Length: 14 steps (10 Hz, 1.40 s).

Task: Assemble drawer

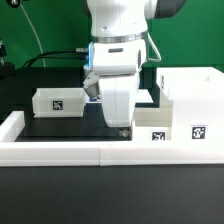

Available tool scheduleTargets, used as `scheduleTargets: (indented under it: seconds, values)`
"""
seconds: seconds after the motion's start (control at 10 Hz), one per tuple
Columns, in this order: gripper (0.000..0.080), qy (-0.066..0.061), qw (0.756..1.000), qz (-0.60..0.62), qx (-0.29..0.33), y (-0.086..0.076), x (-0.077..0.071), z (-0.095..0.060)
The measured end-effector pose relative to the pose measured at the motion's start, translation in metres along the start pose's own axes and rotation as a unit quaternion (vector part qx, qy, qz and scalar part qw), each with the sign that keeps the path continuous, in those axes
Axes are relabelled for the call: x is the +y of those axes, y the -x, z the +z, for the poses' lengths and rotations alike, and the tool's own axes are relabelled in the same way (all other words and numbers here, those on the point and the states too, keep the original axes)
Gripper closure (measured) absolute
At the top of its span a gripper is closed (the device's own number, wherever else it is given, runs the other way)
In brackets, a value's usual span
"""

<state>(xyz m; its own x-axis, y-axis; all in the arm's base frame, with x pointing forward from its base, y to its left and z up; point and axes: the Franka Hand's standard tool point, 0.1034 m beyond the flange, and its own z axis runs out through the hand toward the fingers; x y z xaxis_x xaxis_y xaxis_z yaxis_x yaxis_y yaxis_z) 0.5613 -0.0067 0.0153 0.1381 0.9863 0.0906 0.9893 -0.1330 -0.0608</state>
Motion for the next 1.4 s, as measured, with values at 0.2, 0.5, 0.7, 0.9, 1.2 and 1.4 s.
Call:
scheduleTargets:
  seconds: [0.2,0.5,0.7,0.9,1.2,1.4]
  values:
    - [0.0148,-0.002,0.998,-0.067,-0.001,0.005,0.000,0.002]
    - [0.0148,-0.001,0.997,-0.078,-0.004,-0.008,-0.002,0.004]
    - [0.0148,0.002,0.999,-0.047,-0.002,-0.032,-0.002,0.004]
    - [0.0148,0.008,1.000,-0.029,-0.003,-0.044,0.003,0.002]
    - [0.0148,-0.001,1.000,-0.023,-0.007,-0.020,-0.001,-0.001]
    - [0.0148,-0.002,1.000,0.000,-0.012,0.003,-0.015,-0.008]
